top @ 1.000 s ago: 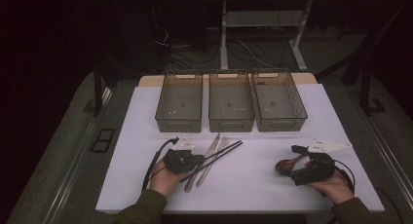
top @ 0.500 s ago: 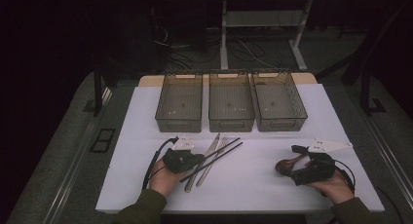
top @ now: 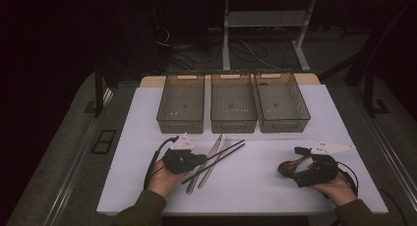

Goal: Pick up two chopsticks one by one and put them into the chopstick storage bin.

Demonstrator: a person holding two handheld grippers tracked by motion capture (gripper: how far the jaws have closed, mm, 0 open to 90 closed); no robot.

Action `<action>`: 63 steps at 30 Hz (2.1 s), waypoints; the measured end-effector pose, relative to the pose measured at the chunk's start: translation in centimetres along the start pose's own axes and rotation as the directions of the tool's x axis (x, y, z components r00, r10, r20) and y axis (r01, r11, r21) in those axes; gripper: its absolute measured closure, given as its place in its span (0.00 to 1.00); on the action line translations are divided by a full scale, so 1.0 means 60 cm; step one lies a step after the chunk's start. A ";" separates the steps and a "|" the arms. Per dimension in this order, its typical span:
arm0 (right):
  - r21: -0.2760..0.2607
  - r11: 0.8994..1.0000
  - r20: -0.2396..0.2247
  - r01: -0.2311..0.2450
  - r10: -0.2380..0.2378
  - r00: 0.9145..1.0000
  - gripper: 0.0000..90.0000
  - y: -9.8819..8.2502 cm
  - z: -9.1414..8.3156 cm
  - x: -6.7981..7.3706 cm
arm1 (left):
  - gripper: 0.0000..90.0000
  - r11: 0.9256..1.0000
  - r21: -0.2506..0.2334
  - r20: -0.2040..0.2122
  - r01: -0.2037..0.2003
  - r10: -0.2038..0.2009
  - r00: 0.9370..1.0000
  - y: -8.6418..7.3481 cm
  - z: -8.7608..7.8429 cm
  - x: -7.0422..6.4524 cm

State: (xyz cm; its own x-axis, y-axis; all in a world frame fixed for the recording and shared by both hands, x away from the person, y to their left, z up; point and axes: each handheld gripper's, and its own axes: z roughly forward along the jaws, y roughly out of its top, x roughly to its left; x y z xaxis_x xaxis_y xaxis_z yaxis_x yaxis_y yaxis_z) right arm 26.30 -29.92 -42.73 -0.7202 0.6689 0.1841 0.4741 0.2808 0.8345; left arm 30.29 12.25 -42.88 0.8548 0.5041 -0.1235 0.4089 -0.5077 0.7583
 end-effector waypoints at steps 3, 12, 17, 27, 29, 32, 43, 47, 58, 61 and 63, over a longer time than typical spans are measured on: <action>-0.006 1.000 0.003 -0.002 0.002 1.000 0.00 -0.002 0.001 0.000 | 0.95 1.000 -0.010 0.012 -0.010 0.010 1.000 0.004 -0.006 -0.001; 0.008 1.000 -0.002 -0.003 0.003 1.000 0.00 -0.008 0.013 0.000 | 0.95 0.999 -0.035 0.049 -0.002 0.004 0.999 0.013 -0.024 0.001; 0.018 1.000 0.010 -0.008 0.007 1.000 0.00 -0.014 0.011 -0.001 | 0.95 0.998 -0.056 0.059 0.014 -0.011 0.998 0.018 -0.036 0.005; 0.024 1.000 0.012 0.004 -0.004 1.000 0.00 -0.014 0.014 0.000 | 0.95 0.995 -0.089 0.045 0.041 -0.037 0.998 0.029 -0.050 0.015; 0.025 1.000 0.015 0.003 -0.004 1.000 0.00 -0.014 0.013 -0.001 | 0.95 0.995 -0.090 0.043 0.038 -0.034 0.999 0.032 -0.052 0.017; 0.023 1.000 0.017 0.002 -0.003 1.000 0.00 -0.014 0.013 -0.001 | 0.94 0.994 -0.100 0.038 0.044 -0.040 0.998 0.039 -0.053 0.020; 0.021 1.000 0.022 0.001 -0.002 1.000 0.00 -0.013 0.013 -0.002 | 0.95 0.990 -0.129 0.006 0.060 -0.060 0.998 0.071 -0.067 0.050; 0.019 1.000 0.021 0.000 -0.001 1.000 0.00 -0.013 0.012 -0.002 | 0.95 0.989 -0.135 -0.006 0.065 -0.067 0.998 0.084 -0.071 0.063; 0.022 1.000 0.021 -0.001 0.001 1.000 0.00 -0.013 0.012 -0.002 | 0.95 0.987 -0.142 -0.031 0.077 -0.083 0.996 0.119 -0.077 0.093; 0.021 1.000 0.021 -0.003 0.003 1.000 0.00 -0.013 0.012 -0.001 | 0.95 0.987 -0.142 -0.045 0.077 -0.085 0.995 0.128 -0.076 0.103; 0.021 1.000 0.020 -0.002 0.002 1.000 0.00 -0.013 0.012 -0.001 | 0.95 0.988 -0.138 -0.063 0.075 -0.084 0.995 0.135 -0.075 0.110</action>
State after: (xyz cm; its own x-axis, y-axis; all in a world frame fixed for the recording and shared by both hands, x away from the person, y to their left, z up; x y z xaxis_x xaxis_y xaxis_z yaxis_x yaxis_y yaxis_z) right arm 26.34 -29.72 -43.77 -0.7088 0.6833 0.1752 0.4866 0.2937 0.8228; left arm 37.78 14.62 -34.66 0.7958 0.5876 -0.1463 0.4235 -0.3674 0.8280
